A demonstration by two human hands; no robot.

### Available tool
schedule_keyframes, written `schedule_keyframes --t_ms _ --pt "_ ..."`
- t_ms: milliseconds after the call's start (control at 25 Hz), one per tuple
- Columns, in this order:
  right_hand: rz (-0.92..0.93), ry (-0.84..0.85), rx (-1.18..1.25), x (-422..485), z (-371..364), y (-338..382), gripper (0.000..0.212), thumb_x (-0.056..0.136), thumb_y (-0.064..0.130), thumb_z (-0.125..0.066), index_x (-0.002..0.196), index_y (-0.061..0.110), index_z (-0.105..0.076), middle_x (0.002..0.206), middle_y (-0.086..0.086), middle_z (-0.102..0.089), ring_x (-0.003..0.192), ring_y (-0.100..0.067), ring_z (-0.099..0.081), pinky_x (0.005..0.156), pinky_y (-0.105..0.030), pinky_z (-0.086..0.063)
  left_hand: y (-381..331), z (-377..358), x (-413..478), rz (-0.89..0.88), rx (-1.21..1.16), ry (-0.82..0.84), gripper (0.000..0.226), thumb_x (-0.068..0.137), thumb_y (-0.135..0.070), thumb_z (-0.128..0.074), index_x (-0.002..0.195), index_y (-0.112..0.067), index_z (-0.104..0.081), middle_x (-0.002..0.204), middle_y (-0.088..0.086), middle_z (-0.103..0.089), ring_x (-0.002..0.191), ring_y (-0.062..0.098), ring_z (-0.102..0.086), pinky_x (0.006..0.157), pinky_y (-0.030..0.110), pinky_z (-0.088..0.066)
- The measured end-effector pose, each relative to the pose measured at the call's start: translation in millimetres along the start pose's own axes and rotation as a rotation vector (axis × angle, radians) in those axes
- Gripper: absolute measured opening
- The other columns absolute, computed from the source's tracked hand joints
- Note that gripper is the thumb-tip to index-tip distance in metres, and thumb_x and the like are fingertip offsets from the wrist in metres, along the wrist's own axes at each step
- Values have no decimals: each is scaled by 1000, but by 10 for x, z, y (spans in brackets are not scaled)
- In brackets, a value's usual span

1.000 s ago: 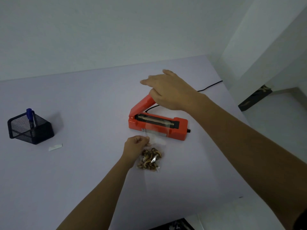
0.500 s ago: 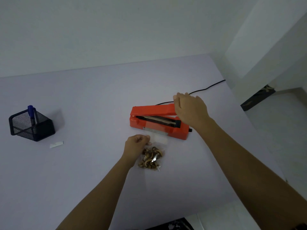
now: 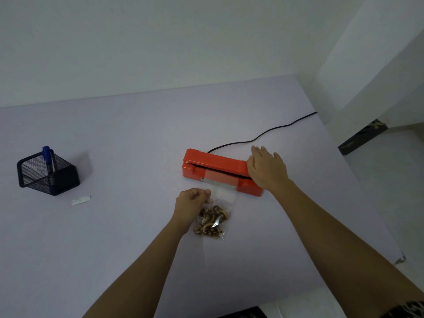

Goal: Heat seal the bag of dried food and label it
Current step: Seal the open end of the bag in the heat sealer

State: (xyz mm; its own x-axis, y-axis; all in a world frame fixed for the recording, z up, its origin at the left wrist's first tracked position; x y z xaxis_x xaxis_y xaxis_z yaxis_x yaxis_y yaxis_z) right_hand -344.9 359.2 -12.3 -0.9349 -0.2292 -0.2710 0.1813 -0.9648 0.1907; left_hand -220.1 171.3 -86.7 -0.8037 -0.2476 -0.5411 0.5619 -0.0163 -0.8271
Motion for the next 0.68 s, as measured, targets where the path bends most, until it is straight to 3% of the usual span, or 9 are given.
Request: schedule_keyframes --t_ms 360,680 --pt "-43 40 221 43 -177 -62 50 100 32 -14 145 10 -23 151 -10 -30 142 -20 -20 118 -43 -10 35 11 16 27 10 20 24 88 -25 -62 72 -9 -71 57 -5 -67 53 9 -59 59 29 -47" --pt "-20 -22 195 96 -193 -70 48 100 25 -16 144 10 -26 151 -6 -31 141 -18 -22 118 -43 -12 33 11 42 28 35 21 25 89 -26 -61 75 -8 -71 60 -5 -68 59 12 -62 58 28 -49"
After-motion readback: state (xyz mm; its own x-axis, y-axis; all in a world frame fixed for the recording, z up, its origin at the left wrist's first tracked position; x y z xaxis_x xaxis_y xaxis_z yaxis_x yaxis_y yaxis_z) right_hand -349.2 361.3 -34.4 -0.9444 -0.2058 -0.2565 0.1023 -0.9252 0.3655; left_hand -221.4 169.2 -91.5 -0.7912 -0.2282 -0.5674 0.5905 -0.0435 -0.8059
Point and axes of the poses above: each hand's wrist, its own x-axis towards the middle knuckle, its own z-axis out of the back of the hand, y = z × x, the point moved 9 cm from there along x, towards the middle knuckle
